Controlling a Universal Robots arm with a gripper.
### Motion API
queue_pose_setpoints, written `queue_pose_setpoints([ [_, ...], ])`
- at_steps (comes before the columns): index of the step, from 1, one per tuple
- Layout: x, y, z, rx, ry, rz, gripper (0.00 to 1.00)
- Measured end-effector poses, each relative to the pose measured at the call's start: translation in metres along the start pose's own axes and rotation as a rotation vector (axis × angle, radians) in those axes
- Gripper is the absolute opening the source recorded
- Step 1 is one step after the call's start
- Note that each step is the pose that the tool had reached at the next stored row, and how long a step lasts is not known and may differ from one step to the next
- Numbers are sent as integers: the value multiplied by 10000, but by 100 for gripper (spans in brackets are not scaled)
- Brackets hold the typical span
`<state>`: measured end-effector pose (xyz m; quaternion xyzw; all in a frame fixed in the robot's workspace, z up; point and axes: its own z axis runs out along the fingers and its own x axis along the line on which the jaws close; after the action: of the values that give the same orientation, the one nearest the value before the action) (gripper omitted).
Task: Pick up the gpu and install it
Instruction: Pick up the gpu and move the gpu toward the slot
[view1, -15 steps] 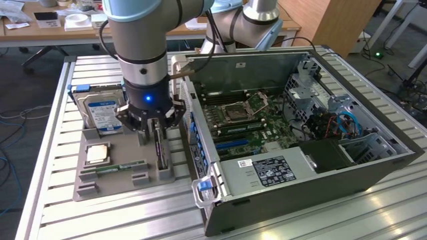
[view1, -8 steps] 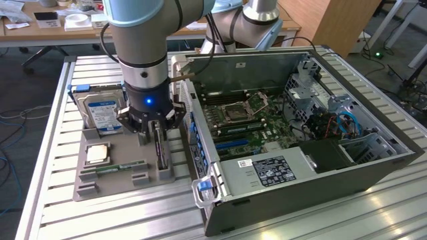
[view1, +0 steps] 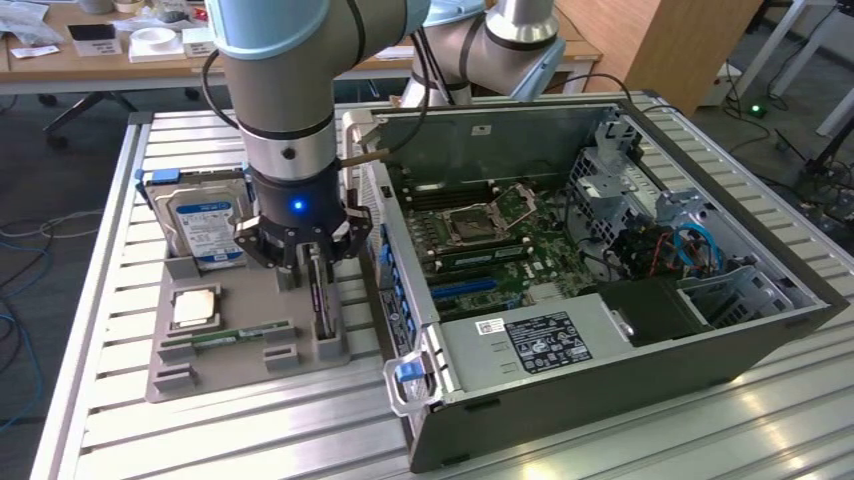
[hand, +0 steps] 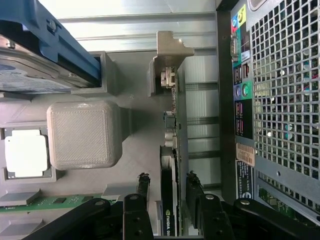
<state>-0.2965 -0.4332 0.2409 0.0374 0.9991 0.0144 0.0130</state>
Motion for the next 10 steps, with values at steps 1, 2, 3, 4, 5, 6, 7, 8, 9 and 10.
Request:
queue_pose_setpoints([
  [1,0,0,0,-1,0,0,43],
  [2,0,0,1,-1,0,0,43],
  [3,0,0,5,-2,-2,1,43],
  [4,0,0,12,-5,-4,0,43],
  [5,0,0,19,-3,-2,0,43],
  [6,1,-1,27,-1,0,0,43],
  [7,1,-1,37,-2,-2,0,43],
  [8,1,-1,45,-2,-1,0,43],
  [9,1,-2,51,-1,0,0,43],
  [10,2,-2,55,0,1,1,43],
])
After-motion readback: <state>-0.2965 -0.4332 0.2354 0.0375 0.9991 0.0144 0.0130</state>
